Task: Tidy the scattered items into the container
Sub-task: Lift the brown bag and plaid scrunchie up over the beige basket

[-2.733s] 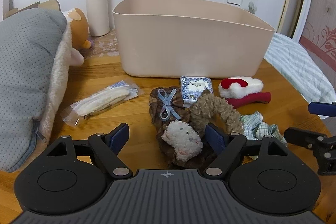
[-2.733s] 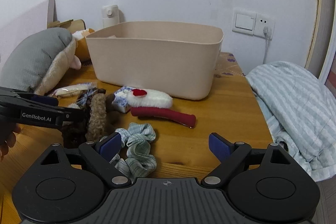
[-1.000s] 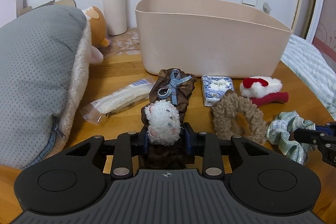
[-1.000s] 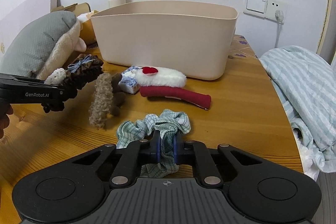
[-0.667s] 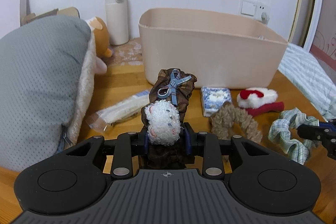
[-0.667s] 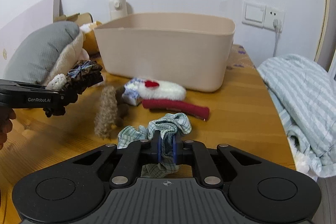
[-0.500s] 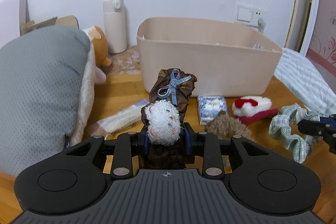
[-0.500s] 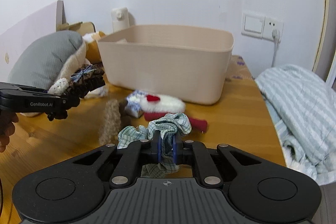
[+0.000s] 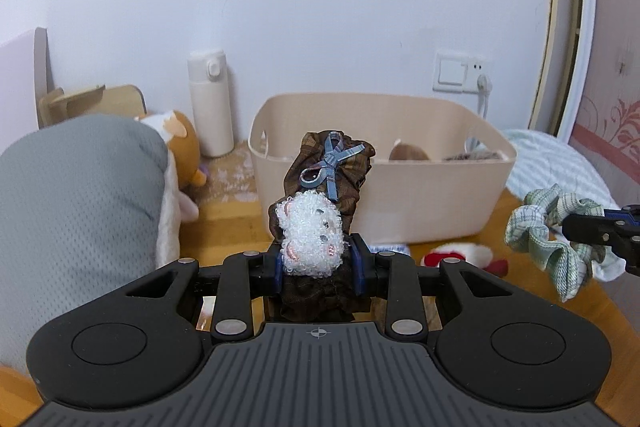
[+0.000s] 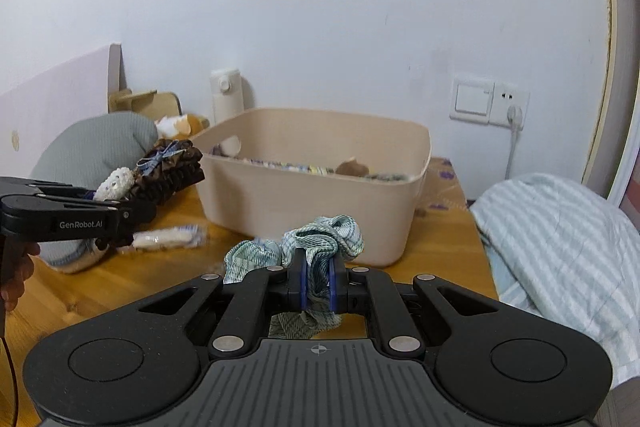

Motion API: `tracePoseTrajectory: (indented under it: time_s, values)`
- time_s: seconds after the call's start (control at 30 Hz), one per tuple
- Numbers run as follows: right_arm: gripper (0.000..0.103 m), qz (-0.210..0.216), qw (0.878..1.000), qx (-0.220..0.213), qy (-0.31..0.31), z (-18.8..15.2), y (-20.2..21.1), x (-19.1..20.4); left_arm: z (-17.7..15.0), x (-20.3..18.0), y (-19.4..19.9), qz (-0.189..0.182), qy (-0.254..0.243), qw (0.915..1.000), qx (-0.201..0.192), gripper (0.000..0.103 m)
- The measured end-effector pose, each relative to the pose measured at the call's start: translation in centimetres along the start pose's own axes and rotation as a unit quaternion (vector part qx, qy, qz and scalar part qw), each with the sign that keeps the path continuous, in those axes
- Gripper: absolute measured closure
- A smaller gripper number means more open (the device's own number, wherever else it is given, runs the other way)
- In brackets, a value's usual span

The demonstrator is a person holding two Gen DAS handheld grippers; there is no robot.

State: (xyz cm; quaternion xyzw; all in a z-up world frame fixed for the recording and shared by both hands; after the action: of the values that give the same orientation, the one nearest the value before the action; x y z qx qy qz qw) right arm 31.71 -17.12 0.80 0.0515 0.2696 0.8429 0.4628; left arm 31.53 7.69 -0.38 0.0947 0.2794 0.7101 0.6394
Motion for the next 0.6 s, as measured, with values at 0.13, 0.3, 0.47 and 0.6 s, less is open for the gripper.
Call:
tracePoseTrajectory:
  time_s: [0.13,0.3,0.47,0.6]
  values:
    - [0.094,-0.004,1.0,-0.01,-0.003,0.8,0.2,-0.4,1.0,-0.3,0.1,-0.002,0.002,1.0,-0.008,0.072]
    - [0.094,-0.01,0.999,-0.028,-0.011,2.1,0.5,-1.2,2.3,-0.7,0.2,-0.007,0.002,0.9998,-0.02,0.072]
    - [0.094,-0.015,0.999,-0.042,-0.015,3.5,0.4,-1.7,3.5,-0.9,0.0,-0.008,0.005,0.9996,-0.028,0.072]
    - [0.094,-0.013,0.998,-0.053,-0.014,4.5,0.4,-2.1,4.3,-1.2,-0.5,-0.008,0.007,0.9995,-0.031,0.072]
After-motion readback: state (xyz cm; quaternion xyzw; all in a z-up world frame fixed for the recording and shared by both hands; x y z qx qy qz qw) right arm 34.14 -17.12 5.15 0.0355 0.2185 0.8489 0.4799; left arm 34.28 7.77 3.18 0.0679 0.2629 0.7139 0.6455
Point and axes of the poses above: each gripper's, at about its wrist camera, not at the fingertips, and y roughly against the way its jaws point, x to its left, z to its top, the point moved 3 cm from there along -y, roughly the way its jaws point, and after that the axes turned 14 degrees about y, right-handed, at the moved point
